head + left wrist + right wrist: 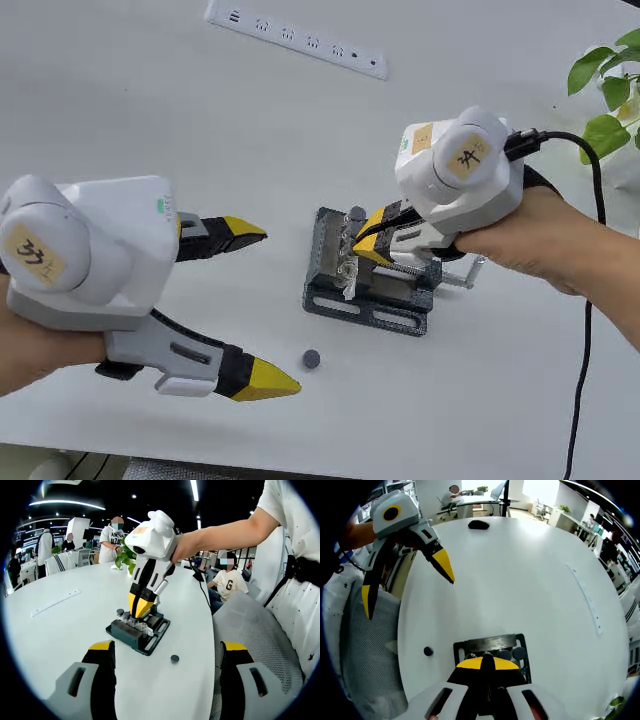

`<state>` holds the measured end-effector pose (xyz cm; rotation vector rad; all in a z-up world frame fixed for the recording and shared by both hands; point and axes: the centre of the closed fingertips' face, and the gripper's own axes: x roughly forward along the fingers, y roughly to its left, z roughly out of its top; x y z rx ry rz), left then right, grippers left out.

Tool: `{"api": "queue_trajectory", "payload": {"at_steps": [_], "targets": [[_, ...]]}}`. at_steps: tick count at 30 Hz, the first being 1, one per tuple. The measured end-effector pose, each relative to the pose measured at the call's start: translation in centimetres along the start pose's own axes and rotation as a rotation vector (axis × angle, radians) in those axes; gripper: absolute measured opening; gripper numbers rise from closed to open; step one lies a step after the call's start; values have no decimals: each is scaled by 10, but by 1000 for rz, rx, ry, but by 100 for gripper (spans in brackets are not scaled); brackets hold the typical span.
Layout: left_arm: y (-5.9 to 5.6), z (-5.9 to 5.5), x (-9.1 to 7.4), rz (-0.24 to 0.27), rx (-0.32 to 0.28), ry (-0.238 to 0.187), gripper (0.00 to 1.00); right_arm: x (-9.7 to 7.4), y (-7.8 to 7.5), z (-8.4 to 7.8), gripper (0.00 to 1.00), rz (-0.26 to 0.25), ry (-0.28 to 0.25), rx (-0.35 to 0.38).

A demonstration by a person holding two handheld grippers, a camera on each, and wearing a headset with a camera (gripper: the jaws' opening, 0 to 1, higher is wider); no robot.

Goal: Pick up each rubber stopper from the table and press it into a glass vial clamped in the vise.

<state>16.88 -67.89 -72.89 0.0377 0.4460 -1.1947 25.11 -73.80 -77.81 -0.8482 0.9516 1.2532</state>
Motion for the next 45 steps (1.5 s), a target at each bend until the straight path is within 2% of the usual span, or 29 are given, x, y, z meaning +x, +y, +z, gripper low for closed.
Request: {"api": "queue_trajectory", "payload": {"at_steps": [11,23,35,41,45], "targets": [[2,2,1,2,0,-8,85,2,-2,0,1,10,28,11],[2,3,1,2,-2,-11,84,4,-2,1,1,24,90,-42],[2,6,3,1,-7,-21,84,7,0,3,0,33,90,-29],[3,6,3,3,-4,-17,83,6,1,3,0,34,121,-63],[4,5,0,9,-4,-13,83,5,-1,2,0,40,108,-45]]}}
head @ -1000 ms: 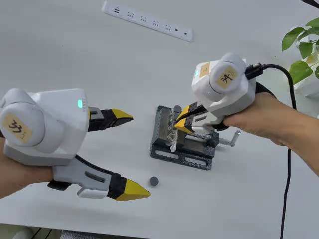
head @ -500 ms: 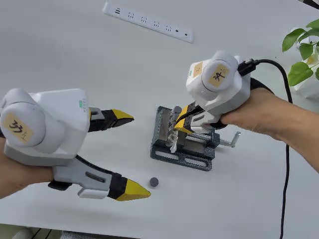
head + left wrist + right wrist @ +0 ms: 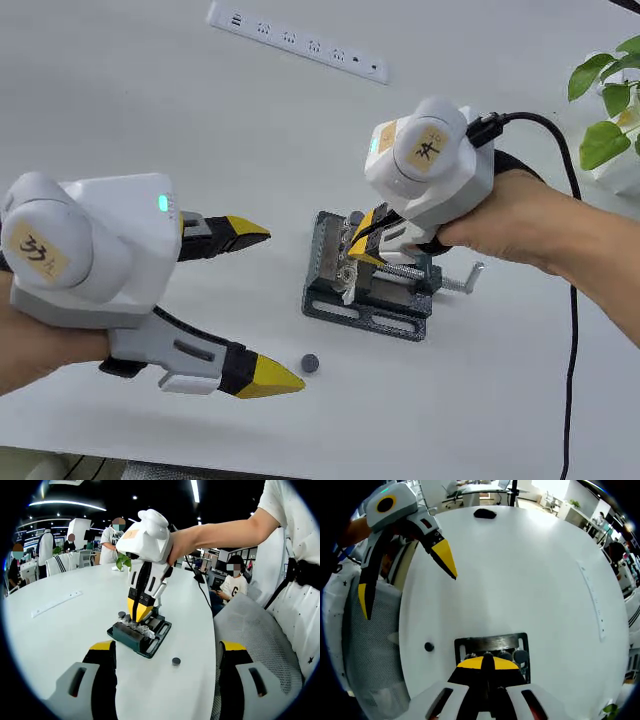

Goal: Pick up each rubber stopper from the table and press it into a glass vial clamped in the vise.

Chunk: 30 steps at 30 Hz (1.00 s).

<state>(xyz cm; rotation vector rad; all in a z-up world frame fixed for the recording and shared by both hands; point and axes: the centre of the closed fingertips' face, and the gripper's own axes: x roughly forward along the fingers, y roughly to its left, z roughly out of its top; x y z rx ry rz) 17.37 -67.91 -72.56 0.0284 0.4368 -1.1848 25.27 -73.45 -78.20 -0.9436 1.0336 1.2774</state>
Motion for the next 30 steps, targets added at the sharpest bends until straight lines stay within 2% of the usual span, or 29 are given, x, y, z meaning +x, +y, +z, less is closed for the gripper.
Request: {"api": "queue_trajectory", "payload": {"at_steps": [4,5,7,8,13,16,28,30], "targets": [[1,-1,-4,11,-4,2,83,-1,-2,-1,0,1,-64,64],[2,-2,-4,13,-5,3,83,-1,-3,-2,0,2,-81,61],[2,-3,-5,14,-9,3,83,-2,-2,-1,0,2,-103,127],[2,-4,-5,16,-6,8,83,-2,-2,-3,0,-2,-100,99],[0,-2,-3,10,-7,8,83,-3,1,-3,0,-5,-85,72],[0,-1,-2,9,-7,9,83,-3,2,-3,0,-4,-90,87],[-3,-1,1,3,-8,12,82,-3,1,-4,0,-4,-70,55],[-3,0,1,3,-7,11,82,-2,2,-4,0,-6,-62,25]]}}
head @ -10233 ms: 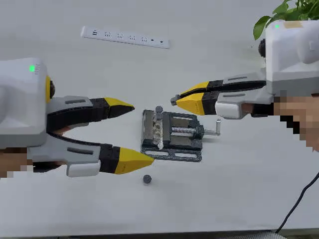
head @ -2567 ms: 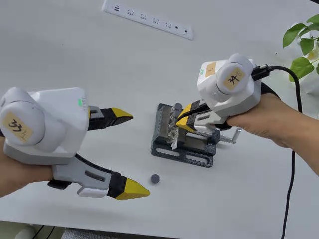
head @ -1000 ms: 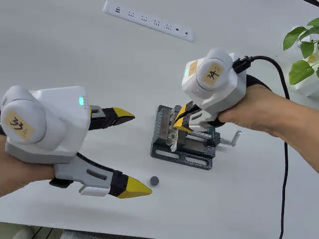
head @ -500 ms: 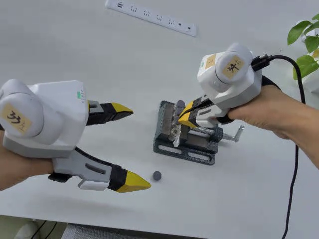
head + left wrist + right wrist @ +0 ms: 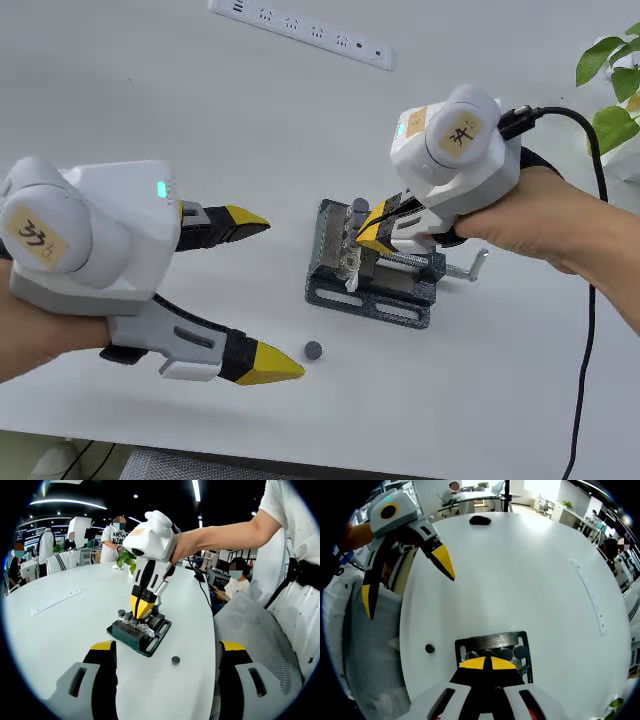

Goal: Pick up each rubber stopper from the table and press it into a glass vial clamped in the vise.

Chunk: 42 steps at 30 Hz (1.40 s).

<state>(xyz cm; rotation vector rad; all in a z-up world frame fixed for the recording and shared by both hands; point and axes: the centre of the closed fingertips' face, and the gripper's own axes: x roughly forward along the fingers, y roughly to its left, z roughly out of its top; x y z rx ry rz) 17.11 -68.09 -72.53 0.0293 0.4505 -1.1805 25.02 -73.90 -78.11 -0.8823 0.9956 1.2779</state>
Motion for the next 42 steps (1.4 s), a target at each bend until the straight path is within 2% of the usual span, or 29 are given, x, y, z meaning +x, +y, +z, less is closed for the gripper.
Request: {"api": "queue_trajectory", "payload": {"at_steps": [6,15,22,31,42], "targets": [[1,2,1,-1,6,0,82,0,-2,1,0,-1,9,-16],[1,1,-1,-1,15,13,82,0,-2,2,0,-29,-65,57],[0,3,-2,0,23,19,82,-1,-3,2,0,-36,-90,83],[2,5,-4,6,29,23,83,-7,2,-11,0,-52,-87,90],[0,7,-5,5,38,36,85,-18,2,-6,7,-68,-155,141]]}}
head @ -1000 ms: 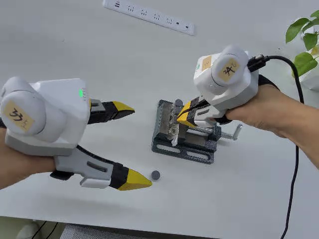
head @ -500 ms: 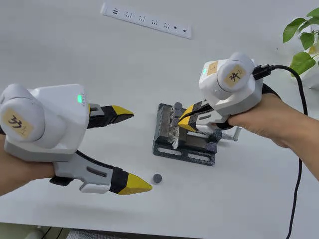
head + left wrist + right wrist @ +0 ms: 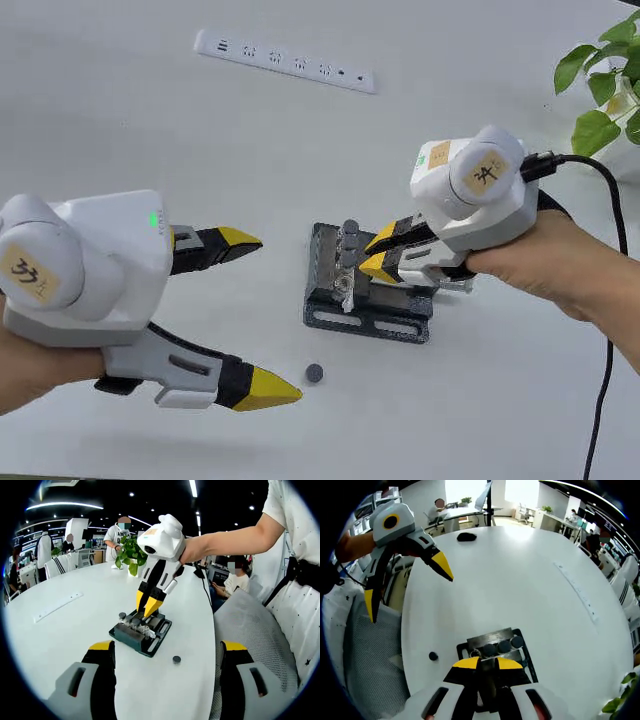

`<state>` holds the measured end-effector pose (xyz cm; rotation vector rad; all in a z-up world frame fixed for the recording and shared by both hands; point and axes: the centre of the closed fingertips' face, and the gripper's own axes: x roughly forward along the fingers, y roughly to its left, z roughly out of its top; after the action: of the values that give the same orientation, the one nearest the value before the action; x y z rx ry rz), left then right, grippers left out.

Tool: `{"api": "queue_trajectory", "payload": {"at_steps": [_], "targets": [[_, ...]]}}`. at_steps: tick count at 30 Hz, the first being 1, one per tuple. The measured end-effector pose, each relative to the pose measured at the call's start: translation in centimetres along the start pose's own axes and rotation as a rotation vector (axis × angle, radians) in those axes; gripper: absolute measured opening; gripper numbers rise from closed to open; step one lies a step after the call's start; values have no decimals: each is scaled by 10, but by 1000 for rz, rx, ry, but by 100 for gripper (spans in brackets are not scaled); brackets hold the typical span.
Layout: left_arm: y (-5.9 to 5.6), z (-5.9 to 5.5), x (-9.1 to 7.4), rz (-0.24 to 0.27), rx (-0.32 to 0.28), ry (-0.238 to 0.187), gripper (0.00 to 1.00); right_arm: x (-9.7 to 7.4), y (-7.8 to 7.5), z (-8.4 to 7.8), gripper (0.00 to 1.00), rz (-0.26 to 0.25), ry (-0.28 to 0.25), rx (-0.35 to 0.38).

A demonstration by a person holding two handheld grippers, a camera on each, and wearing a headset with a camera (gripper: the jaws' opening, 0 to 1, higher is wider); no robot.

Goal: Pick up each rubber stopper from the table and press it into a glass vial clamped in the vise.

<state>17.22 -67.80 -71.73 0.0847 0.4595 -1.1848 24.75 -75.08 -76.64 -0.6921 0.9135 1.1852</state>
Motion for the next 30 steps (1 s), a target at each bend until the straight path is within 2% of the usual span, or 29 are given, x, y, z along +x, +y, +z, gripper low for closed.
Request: {"api": "queue_trajectory", "payload": {"at_steps": [4,17,30], "targets": [[0,1,-3,7,4,4,86,-10,1,4,11,-8,-28,20],[2,6,-12,39,17,17,89,-28,11,9,19,-29,-112,56],[-3,5,-16,55,17,26,94,-43,22,1,28,-40,-175,96]]}}
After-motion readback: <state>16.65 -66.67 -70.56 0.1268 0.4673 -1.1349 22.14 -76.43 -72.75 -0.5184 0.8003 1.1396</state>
